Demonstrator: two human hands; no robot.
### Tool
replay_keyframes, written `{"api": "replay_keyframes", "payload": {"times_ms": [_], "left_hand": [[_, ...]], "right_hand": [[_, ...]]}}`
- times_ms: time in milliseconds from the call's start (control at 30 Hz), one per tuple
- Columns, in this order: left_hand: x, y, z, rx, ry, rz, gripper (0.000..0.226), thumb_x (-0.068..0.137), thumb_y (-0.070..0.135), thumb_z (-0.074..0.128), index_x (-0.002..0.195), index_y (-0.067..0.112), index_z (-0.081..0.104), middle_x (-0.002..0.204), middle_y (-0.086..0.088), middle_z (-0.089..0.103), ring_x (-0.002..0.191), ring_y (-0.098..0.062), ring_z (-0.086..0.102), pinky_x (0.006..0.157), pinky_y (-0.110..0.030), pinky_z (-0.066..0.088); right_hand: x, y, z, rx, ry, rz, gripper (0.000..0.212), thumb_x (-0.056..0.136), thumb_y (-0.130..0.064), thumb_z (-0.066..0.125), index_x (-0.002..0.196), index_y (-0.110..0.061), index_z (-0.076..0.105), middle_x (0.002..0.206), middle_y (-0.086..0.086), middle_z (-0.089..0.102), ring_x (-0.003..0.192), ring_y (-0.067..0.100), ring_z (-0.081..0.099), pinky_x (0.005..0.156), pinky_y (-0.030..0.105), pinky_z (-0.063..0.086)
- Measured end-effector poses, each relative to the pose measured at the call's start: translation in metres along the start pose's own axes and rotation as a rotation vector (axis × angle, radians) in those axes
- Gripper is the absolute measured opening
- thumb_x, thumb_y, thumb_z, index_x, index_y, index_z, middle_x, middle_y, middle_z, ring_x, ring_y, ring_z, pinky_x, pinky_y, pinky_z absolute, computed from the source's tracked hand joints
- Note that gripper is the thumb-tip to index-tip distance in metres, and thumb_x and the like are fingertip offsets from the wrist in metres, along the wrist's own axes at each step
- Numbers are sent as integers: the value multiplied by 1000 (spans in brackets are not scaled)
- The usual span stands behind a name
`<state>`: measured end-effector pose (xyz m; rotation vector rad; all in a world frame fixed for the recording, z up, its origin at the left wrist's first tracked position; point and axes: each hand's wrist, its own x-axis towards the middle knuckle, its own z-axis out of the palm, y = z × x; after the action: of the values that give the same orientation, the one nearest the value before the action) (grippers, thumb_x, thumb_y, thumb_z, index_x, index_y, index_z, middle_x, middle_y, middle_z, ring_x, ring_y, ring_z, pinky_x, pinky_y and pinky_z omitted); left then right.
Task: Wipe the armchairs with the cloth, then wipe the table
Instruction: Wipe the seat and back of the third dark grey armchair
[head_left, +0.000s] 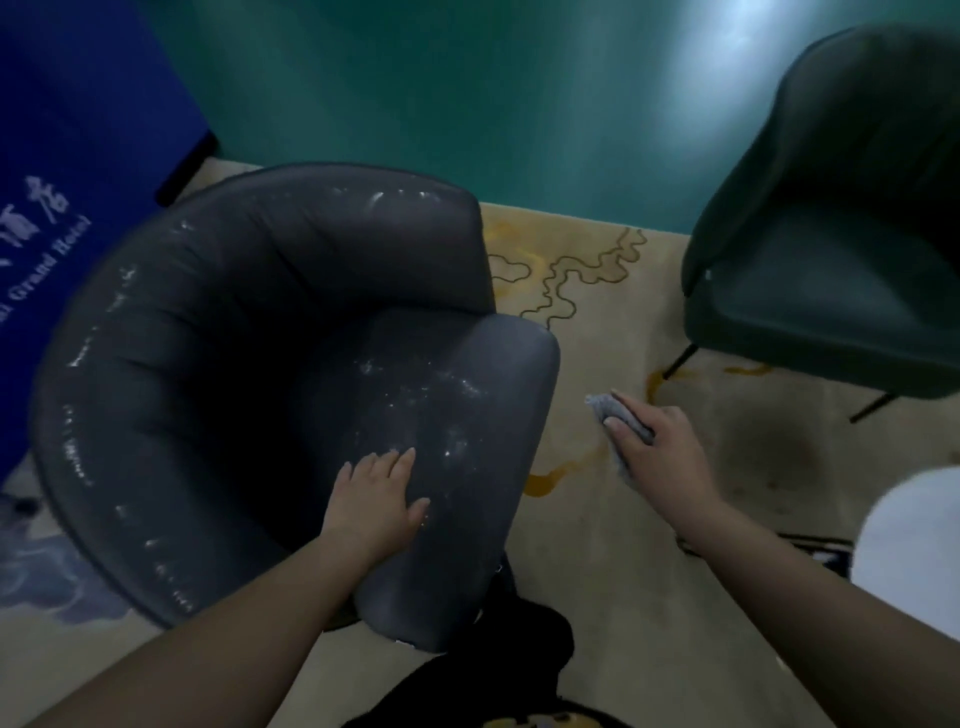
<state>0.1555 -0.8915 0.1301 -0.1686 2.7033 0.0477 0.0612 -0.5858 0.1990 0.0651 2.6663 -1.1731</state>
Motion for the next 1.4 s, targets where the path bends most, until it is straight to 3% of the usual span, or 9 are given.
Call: {"api": "replay_keyframes", "payload": {"times_ms": [167,367,500,567,767,900,1133,1267,1400], "left_hand": [[50,3,-8,-66,-69,-105,73,93,59,30,153,24,8,158,0,20,144,-22,17,116,-44,11],[85,1,-29,-61,-59,-162,72,93,60,27,153,24,8,158,1,20,145,-20,15,117,-46,6],[96,-5,-31,-121,-18,-286,73,93,61,26,153,24,7,160,1,12,146,-19,8,117,-45,3],[100,-7,-28,-184,-18,-373,72,94,60,26,153,25,5,161,3,6,147,-19,3,118,-45,0],[91,5,-3,-465,-15,-763,73,94,55,39,153,26,7,161,7,3,147,-18,2,118,-43,5],[79,30,32,-626,26,-949,75,93,52,46,153,27,9,160,8,3,147,-16,2,118,-42,8],[70,47,128,-783,46,-1089,77,90,49,53,152,29,12,160,8,4,147,-18,5,118,-43,15],[66,52,198,-805,50,-1153,82,85,54,58,151,30,15,160,7,5,146,-22,7,117,-45,17],[59,65,252,-833,175,-1246,86,80,51,66,150,25,23,160,1,13,145,-26,13,116,-46,21]], "right_hand": [[76,-10,-2,-82,-25,-79,34,92,-37,56,126,-37,56,99,-3,47,80,-1,49,65,11,35],[152,-42,12,-115,-134,-130,31,93,-36,55,124,-33,58,103,6,49,80,11,52,69,23,44],[201,-64,49,-90,-321,-197,27,93,-28,58,120,-23,60,105,9,50,80,6,53,59,1,39],[229,-74,72,-134,-444,-263,30,94,-28,56,123,-21,61,110,14,55,85,12,57,60,5,38],[282,-91,138,-301,-741,-550,36,93,-37,54,129,-29,57,109,7,61,95,13,61,91,33,49],[281,-85,182,-287,-872,-632,33,92,-38,56,125,-38,57,106,-3,53,86,2,59,76,9,46],[259,-42,277,-272,-1032,-656,34,93,-35,54,127,-37,57,118,-1,57,96,0,58,91,19,46],[236,6,333,-296,-1066,-784,35,94,-34,54,129,-37,56,111,-3,51,91,-19,48,76,-7,31],[205,53,380,-303,-1120,-976,38,93,-30,58,130,-30,56,101,-6,42,93,2,47,86,-4,27]]}}
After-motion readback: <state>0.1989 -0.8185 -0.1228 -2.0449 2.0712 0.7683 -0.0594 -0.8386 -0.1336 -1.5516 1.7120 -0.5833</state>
